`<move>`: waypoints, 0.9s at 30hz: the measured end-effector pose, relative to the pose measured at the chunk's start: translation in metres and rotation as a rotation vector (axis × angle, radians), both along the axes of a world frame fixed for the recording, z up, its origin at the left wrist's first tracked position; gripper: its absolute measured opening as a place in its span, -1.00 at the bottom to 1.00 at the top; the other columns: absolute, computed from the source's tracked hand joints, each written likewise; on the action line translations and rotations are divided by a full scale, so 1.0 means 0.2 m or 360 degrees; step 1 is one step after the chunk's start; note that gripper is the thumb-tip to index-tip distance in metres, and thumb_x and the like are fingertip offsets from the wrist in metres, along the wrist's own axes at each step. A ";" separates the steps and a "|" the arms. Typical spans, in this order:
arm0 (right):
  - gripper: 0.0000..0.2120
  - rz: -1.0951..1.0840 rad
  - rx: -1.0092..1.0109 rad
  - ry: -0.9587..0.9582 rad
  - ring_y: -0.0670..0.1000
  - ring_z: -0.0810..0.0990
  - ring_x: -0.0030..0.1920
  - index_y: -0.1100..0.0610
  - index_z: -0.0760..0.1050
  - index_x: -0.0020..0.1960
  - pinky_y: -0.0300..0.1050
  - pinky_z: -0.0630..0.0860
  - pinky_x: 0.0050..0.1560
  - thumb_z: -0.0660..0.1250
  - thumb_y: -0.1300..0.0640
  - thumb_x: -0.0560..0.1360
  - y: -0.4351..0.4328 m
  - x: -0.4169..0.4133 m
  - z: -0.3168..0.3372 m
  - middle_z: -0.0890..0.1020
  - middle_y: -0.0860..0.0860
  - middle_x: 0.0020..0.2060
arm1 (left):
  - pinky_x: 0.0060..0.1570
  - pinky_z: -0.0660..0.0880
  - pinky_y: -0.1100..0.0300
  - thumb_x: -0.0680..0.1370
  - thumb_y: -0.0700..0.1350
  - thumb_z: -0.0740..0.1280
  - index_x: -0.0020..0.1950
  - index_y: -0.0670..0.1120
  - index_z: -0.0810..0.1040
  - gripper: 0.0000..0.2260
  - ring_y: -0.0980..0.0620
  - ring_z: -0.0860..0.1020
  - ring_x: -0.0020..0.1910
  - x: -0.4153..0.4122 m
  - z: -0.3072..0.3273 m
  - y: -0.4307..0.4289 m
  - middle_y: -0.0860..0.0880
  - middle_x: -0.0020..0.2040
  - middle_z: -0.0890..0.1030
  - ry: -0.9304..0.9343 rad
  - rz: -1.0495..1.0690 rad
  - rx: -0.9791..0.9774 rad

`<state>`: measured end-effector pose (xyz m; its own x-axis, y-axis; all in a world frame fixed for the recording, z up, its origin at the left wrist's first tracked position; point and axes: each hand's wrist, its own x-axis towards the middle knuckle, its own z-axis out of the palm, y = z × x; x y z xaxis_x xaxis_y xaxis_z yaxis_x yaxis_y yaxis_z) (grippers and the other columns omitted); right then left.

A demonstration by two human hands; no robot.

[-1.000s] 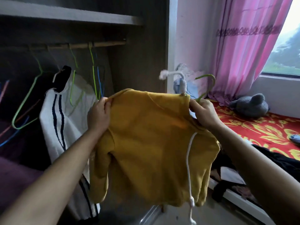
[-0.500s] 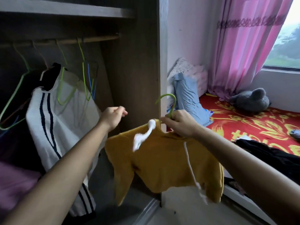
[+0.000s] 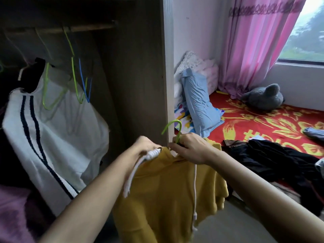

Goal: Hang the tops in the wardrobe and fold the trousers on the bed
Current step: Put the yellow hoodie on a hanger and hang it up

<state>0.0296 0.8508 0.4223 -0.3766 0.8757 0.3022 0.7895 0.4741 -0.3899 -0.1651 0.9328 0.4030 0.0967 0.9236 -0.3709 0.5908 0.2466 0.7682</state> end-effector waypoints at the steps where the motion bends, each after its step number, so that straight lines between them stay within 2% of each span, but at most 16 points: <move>1: -0.59 -0.0014 -0.0076 -0.0046 -0.07 0.46 -0.41 -0.05 0.35 -0.34 -0.22 0.35 -0.38 0.12 -0.16 0.65 0.00 0.01 -0.04 0.47 -0.04 -0.41 | -0.13 0.55 0.10 0.49 -0.18 0.48 -0.01 -0.23 0.66 -0.85 -0.02 0.58 -0.17 -0.02 0.01 0.02 -0.22 -0.07 0.67 -0.0259 0.0119 0.0068; 2: -0.61 -0.0039 -0.0187 -0.0156 -0.05 0.51 -0.35 -0.01 0.41 -0.28 -0.15 0.42 -0.32 0.11 -0.16 0.64 0.00 0.03 -0.09 0.52 -0.01 -0.35 | -0.14 0.56 0.09 0.47 -0.20 0.49 -0.06 -0.20 0.65 -0.90 -0.03 0.59 -0.20 -0.03 0.03 0.02 -0.21 -0.10 0.67 -0.0583 0.0253 0.0129; 3: -0.60 -0.0081 -0.0338 -0.0304 0.00 0.55 -0.27 0.04 0.48 -0.21 -0.06 0.48 -0.22 0.10 -0.17 0.63 0.01 0.04 -0.14 0.56 0.02 -0.27 | -0.16 0.55 0.11 0.47 -0.23 0.48 -0.08 -0.16 0.63 -0.93 -0.02 0.58 -0.22 -0.06 0.04 0.02 -0.18 -0.14 0.66 -0.0776 0.0321 0.0211; 4: -0.59 -0.0152 -0.0491 -0.0416 0.03 0.57 -0.19 0.09 0.53 -0.16 -0.02 0.50 -0.12 0.10 -0.17 0.63 0.02 0.05 -0.18 0.59 0.05 -0.20 | -0.20 0.54 0.13 0.47 -0.24 0.47 -0.09 -0.12 0.60 -0.91 -0.01 0.57 -0.23 -0.09 0.05 0.03 -0.13 -0.17 0.65 -0.0906 0.0361 0.0266; 6: -0.61 -0.0282 -0.0621 -0.0361 0.04 0.58 -0.12 0.08 0.54 -0.18 -0.02 0.50 -0.02 0.13 -0.13 0.64 0.05 0.09 -0.20 0.60 0.05 -0.18 | -0.24 0.53 0.16 0.45 -0.21 0.48 -0.04 -0.08 0.56 -0.84 0.02 0.58 -0.21 -0.14 0.04 0.02 -0.07 -0.19 0.62 -0.1084 0.0300 0.0232; 8: -0.60 -0.0345 -0.0375 -0.0044 -0.06 0.55 -0.23 0.00 0.45 -0.31 -0.15 0.42 -0.18 0.16 -0.11 0.65 0.09 0.08 -0.17 0.54 -0.06 -0.32 | -0.28 0.55 0.19 0.37 -0.16 0.48 0.02 -0.06 0.55 -0.74 0.04 0.62 -0.23 -0.17 0.02 -0.02 -0.05 -0.19 0.63 -0.1243 0.0187 0.0149; 10: -0.58 -0.0352 -0.0100 0.0168 -0.13 0.49 -0.32 -0.03 0.40 -0.32 -0.29 0.28 -0.31 0.14 -0.15 0.65 0.11 -0.01 -0.15 0.48 -0.14 -0.37 | -0.26 0.57 0.20 0.33 -0.18 0.48 0.05 -0.07 0.55 -0.68 0.07 0.65 -0.27 -0.20 0.02 -0.02 -0.04 -0.21 0.65 -0.1363 0.0082 0.0095; 12: -0.60 -0.0216 -0.0247 0.0025 -0.15 0.50 -0.34 -0.05 0.41 -0.27 -0.35 0.29 -0.33 0.09 -0.20 0.65 0.14 -0.11 -0.14 0.50 -0.12 -0.35 | -0.24 0.57 0.17 0.31 -0.20 0.48 0.07 -0.06 0.54 -0.65 0.08 0.64 -0.27 -0.21 0.06 0.00 -0.02 -0.23 0.65 -0.1371 0.0031 0.0159; 14: -0.62 -0.0190 -0.0482 -0.0207 -0.12 0.54 -0.31 -0.01 0.47 -0.20 -0.30 0.37 -0.30 0.09 -0.18 0.66 0.17 -0.16 -0.16 0.55 -0.05 -0.29 | -0.26 0.56 0.18 0.31 -0.19 0.48 0.04 -0.02 0.55 -0.67 0.07 0.64 -0.25 -0.25 0.09 0.02 -0.02 -0.21 0.64 -0.1358 0.0084 0.0254; 18: -0.54 -0.0405 -0.0259 0.0098 -0.02 0.55 -0.31 0.10 0.50 -0.21 -0.12 0.46 -0.28 0.09 -0.16 0.67 0.24 -0.16 -0.08 0.56 0.05 -0.31 | -0.26 0.57 0.18 0.34 -0.08 0.45 0.10 0.04 0.53 -0.66 -0.02 0.63 -0.10 -0.43 0.11 0.04 -0.08 -0.04 0.64 -0.1164 0.0206 0.0334; 21: -0.55 -0.0312 -0.0415 0.0058 -0.03 0.61 -0.28 0.07 0.55 -0.14 -0.12 0.58 -0.26 0.08 -0.20 0.66 0.30 -0.23 0.01 0.61 0.03 -0.27 | -0.25 0.56 0.19 0.36 -0.06 0.45 0.12 0.02 0.52 -0.65 -0.01 0.62 -0.12 -0.52 0.14 0.03 -0.07 -0.07 0.63 -0.1147 0.0022 0.0277; 23: -0.56 -0.0396 -0.0312 0.0169 0.02 0.62 -0.25 0.05 0.53 -0.15 -0.01 0.61 -0.20 0.08 -0.21 0.66 0.33 -0.29 0.03 0.61 0.03 -0.26 | -0.21 0.57 0.18 0.41 -0.08 0.43 0.15 0.02 0.52 -0.67 0.02 0.65 -0.15 -0.54 0.16 0.03 -0.04 -0.09 0.66 -0.1244 -0.0052 0.0312; 25: -0.59 -0.0359 -0.0328 0.0079 -0.03 0.62 -0.23 -0.03 0.49 -0.16 -0.11 0.55 -0.22 0.05 -0.23 0.66 0.33 -0.36 0.06 0.59 -0.03 -0.26 | -0.22 0.58 0.22 0.47 -0.12 0.40 0.14 0.03 0.53 -0.75 0.04 0.67 -0.17 -0.57 0.20 0.03 -0.02 -0.10 0.67 -0.1281 0.0036 0.0438; 27: -0.61 -0.0276 -0.0440 0.0021 -0.03 0.64 -0.21 0.00 0.52 -0.11 -0.13 0.58 -0.20 0.08 -0.21 0.66 0.33 -0.43 0.08 0.61 -0.01 -0.22 | -0.24 0.56 0.28 0.54 -0.14 0.38 0.12 0.04 0.52 -0.81 0.04 0.65 -0.10 -0.62 0.23 0.04 -0.02 -0.03 0.64 -0.1042 0.0069 0.0627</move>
